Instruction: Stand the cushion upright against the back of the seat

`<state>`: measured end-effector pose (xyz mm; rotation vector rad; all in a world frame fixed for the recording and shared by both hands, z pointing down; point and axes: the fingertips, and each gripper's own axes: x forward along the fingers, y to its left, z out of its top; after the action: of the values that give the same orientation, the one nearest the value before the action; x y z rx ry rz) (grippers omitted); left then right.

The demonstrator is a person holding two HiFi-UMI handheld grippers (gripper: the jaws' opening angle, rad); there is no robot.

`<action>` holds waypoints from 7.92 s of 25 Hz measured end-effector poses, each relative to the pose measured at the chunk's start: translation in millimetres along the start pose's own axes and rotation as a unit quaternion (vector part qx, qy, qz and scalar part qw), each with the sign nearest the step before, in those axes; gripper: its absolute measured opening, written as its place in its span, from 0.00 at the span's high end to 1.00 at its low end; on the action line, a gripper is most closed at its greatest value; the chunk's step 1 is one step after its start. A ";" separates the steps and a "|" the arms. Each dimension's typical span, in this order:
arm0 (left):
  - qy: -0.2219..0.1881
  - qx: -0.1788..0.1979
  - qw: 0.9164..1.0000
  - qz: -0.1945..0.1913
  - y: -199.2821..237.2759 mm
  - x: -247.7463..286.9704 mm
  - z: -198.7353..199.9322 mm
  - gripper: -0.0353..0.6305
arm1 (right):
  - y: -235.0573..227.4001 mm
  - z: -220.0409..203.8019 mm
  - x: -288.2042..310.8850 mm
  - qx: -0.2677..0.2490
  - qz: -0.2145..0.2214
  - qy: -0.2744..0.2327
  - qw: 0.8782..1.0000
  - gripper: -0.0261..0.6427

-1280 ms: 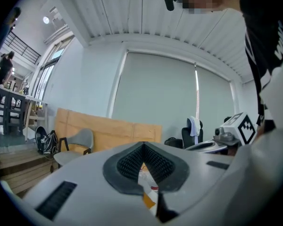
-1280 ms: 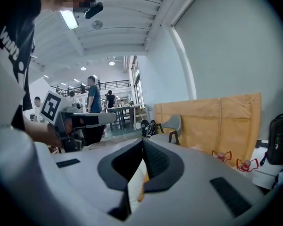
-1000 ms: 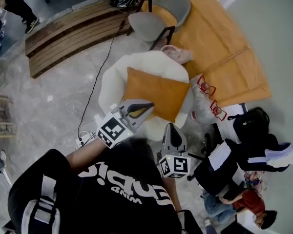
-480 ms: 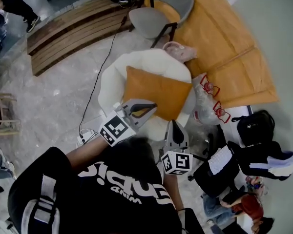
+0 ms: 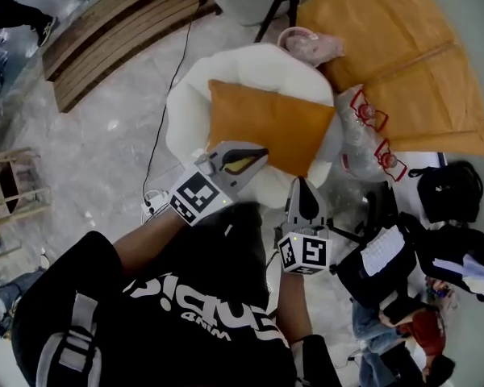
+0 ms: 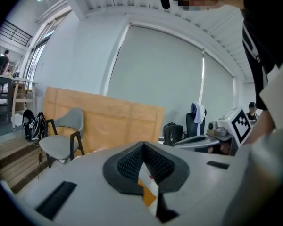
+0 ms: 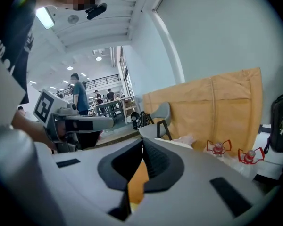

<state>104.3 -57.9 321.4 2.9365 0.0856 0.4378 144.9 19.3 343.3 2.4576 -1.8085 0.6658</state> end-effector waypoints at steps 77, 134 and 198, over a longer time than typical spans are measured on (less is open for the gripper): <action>0.298 0.006 0.954 -0.021 127.7 231.8 -362.9 0.93 | -184.2 -409.1 169.7 0.200 -0.127 0.211 0.948 0.93; -0.078 -0.276 0.930 0.228 295.3 74.0 -340.9 0.89 | -51.6 -173.3 329.7 -0.057 0.098 0.053 0.992 0.93; -0.113 -0.008 0.987 0.115 -57.5 -159.1 74.0 0.94 | 143.6 73.4 -60.7 -0.103 0.249 -0.046 0.962 0.93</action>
<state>-27.7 -26.1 196.3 2.9665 -0.2862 0.1320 22.9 7.9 222.2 1.9395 -2.4208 0.3474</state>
